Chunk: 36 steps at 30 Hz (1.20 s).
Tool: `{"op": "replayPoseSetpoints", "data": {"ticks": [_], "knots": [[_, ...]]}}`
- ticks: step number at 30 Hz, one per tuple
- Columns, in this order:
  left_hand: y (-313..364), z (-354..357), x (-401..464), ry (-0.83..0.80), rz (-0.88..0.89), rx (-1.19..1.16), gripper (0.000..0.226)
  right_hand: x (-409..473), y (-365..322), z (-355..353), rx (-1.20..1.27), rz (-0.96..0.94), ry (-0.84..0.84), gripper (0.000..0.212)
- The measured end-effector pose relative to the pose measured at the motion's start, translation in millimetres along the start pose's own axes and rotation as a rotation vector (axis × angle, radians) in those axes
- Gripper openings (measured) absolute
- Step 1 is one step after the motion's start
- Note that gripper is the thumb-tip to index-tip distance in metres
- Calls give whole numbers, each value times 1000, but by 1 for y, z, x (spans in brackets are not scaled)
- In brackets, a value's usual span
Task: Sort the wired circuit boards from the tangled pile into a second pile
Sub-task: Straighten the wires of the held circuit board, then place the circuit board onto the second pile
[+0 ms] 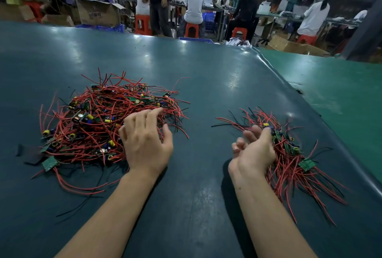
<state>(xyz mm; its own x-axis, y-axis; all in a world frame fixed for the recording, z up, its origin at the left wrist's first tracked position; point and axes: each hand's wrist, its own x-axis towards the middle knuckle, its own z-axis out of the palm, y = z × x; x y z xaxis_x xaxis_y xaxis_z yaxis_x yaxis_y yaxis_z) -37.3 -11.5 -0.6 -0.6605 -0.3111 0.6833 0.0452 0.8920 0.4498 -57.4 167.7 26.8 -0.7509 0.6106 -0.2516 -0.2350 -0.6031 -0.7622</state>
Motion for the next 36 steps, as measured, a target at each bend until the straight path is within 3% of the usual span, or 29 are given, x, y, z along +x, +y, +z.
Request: {"op": "replayPoseSetpoints", "data": {"ticks": [3,5,9,13,20,25,28,31,33,36], "knots": [[-12,1,4,-199,-189,216,47,-3,7,2,-82,67,-49,24],[-16,1,4,-263,-186,320,45,-4,10,2,-138,51,-79,22],[-21,0,9,-215,-185,257,31,-4,12,4,-201,26,-150,24],[-24,2,12,-277,-191,279,49,-5,14,3,-270,19,-228,25],[-26,-7,16,-147,-176,103,11,-7,13,2,-350,24,-294,24],[-22,-6,9,-255,-135,166,34,-9,12,2,-391,24,-320,25],[-21,-8,11,-196,-146,140,33,-8,11,2,-396,28,-330,25],[-16,-15,13,62,19,-114,23,-7,11,2,-416,57,-371,25],[-8,-20,11,239,204,-269,19,-10,11,3,-455,111,-484,24],[9,-18,1,184,472,-430,15,-18,12,4,-471,235,-785,33]]}}
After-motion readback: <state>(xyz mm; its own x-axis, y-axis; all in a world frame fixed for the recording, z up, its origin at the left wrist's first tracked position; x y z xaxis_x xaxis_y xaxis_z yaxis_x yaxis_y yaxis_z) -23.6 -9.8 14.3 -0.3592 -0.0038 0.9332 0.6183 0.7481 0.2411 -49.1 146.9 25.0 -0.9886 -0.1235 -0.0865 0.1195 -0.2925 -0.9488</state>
